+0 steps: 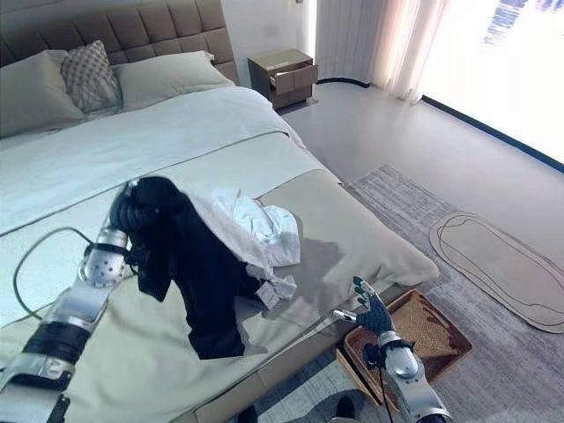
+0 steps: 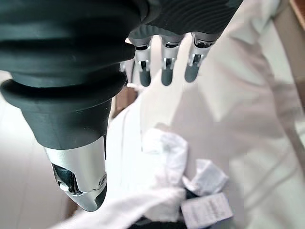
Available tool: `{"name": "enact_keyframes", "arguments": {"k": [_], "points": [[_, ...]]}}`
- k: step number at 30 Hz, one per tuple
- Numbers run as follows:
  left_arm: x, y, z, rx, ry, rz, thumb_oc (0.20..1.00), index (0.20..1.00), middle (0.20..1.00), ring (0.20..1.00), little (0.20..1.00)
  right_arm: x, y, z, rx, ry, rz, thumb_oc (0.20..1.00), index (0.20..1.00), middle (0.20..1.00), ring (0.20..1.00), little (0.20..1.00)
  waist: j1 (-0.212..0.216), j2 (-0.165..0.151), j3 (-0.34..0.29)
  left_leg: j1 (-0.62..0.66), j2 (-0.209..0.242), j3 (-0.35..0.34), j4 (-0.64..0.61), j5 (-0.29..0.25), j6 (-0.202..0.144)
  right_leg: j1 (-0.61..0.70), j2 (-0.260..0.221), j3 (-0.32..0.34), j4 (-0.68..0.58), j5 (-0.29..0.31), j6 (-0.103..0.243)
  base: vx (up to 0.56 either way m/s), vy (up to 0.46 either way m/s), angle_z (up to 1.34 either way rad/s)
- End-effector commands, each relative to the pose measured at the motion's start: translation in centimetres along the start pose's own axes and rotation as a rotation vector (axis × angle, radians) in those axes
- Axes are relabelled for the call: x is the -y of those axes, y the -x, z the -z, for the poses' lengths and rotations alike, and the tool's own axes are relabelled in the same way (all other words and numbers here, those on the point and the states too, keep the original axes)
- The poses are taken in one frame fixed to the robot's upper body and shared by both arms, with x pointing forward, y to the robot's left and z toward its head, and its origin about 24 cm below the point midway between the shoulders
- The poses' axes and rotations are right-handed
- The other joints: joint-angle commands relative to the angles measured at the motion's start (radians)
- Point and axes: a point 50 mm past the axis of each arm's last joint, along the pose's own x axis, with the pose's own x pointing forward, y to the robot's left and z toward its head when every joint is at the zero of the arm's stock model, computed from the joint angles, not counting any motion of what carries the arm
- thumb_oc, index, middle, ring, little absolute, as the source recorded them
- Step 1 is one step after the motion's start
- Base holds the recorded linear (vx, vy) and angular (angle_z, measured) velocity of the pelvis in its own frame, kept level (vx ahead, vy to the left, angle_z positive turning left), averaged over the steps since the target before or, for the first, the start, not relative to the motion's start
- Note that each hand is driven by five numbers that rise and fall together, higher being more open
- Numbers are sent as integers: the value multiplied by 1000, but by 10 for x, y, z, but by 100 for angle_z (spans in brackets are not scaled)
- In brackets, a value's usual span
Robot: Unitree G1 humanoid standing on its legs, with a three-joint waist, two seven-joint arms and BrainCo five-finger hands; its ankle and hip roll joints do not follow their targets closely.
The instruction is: Pick up clothes into the bucket
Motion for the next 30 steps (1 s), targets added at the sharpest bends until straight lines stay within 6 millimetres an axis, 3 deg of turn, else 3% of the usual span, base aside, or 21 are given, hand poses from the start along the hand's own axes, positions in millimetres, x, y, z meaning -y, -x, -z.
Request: {"name": "enact_keyframes", "arguments": {"k": [1,6,11,17,22,26,27,28,30], "points": [[-31,-17,-17,86,-20,-134,200,200,200,200,200,-5,-9,-21,107,-1,-14,1000,1000,1000,1000,1000,-9,-48,-28,-47,12,3,83,-50,12,-37,-68,40,45,26,68,-32,10,-2],[-9,-12,-7,41,-17,-77,200,200,200,200,200,-7,-10,-25,122,-1,-18,1000,1000,1000,1000,1000,-18,-56,-6,-72,7,4,97,-50,14,-63,-69,49,55,29,67,-49,15,-1],[5,-19,-11,49,-46,-39,200,200,200,200,200,-7,-14,-36,165,-6,-18,1000,1000,1000,1000,1000,-31,-66,46,-134,5,0,139,-51,18,-118,-72,64,81,32,64,-136,22,0],[14,-39,-46,213,-241,1,200,200,200,200,200,-4,-24,-60,260,8,-7,1000,1000,1000,1000,1000,-52,-70,161,-256,-4,5,224,-49,25,-246,-92,93,170,27,58,-158,37,-7],[14,-53,-62,268,-327,-28,200,200,200,200,200,-3,-27,-69,300,17,-1,1000,1000,1000,1000,1000,-68,-73,211,-325,-9,20,269,-49,28,-324,-103,113,204,35,60,-125,47,-8],[15,-64,-70,286,-498,-20,200,200,200,200,200,0,-27,-71,307,24,13,1000,1000,1000,1000,1000,-88,-78,235,-368,-6,41,279,-46,28,-383,-106,131,207,55,70,-85,48,-12],[13,-69,-70,262,-504,-42,363,363,363,363,363,0,-26,-70,307,21,13,1000,1000,1000,1000,1000,-93,-83,247,-390,-4,48,289,-46,27,-405,-108,138,210,62,73,-76,19,-19],[13,-69,-71,263,-504,-43,1000,1000,1000,1000,1000,0,-26,-70,307,20,14,1000,1000,1000,1000,1000,-92,-83,246,-393,-4,48,291,-46,27,-408,-108,139,211,62,73,-76,12,-20],[10,-71,-71,253,-491,-67,1000,1000,1000,1000,1000,1,-25,-70,311,16,13,1000,1000,1000,1000,1000,-97,-87,253,-403,-3,50,296,-47,27,-420,-110,139,213,64,74,-47,11,-14]]}}
